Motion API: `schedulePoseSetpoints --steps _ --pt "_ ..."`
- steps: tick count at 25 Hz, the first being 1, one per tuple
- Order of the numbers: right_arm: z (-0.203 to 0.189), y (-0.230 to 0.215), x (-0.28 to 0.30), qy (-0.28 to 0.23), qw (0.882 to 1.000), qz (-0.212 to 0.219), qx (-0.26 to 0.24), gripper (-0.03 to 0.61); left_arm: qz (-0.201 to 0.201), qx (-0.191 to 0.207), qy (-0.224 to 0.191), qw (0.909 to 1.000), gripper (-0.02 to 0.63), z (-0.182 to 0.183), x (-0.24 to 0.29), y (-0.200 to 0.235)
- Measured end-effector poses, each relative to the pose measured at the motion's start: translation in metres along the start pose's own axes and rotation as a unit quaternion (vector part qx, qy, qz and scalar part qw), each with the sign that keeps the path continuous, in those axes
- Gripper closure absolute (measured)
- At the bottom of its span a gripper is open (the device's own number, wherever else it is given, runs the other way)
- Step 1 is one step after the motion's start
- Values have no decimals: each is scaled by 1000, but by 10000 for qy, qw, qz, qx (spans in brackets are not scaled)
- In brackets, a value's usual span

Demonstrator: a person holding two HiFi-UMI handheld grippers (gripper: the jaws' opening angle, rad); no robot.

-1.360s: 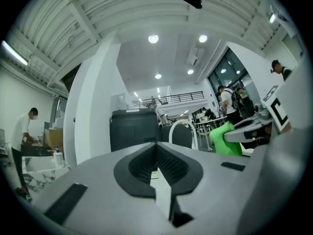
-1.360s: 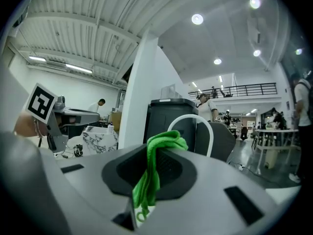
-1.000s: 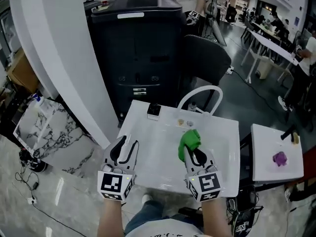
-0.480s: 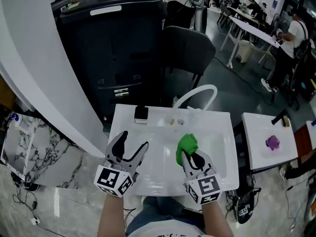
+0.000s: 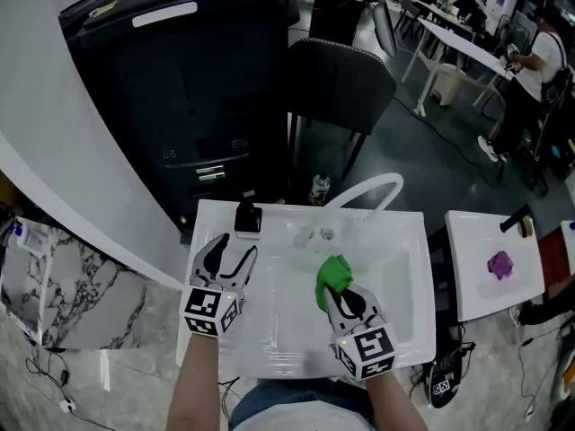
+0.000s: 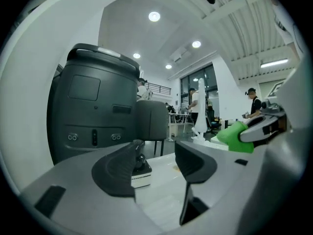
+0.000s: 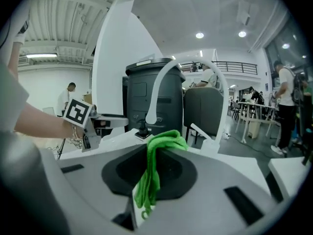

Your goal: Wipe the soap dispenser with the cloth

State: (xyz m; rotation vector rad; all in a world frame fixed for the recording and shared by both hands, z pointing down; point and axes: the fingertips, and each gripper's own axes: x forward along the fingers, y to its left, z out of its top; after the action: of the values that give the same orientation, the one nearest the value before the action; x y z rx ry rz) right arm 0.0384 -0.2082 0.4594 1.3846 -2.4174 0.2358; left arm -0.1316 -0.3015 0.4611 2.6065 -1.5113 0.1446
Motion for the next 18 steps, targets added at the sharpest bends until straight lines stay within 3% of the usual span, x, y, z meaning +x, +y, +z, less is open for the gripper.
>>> schedulePoseSetpoints --steps 9,18 --pt "-23 -10 33 401 9986 309 129 531 79 160 382 9991 377 -28 69 32" --pt "-37 -26 56 615 9969 431 218 531 226 511 175 9983 502 -26 93 43"
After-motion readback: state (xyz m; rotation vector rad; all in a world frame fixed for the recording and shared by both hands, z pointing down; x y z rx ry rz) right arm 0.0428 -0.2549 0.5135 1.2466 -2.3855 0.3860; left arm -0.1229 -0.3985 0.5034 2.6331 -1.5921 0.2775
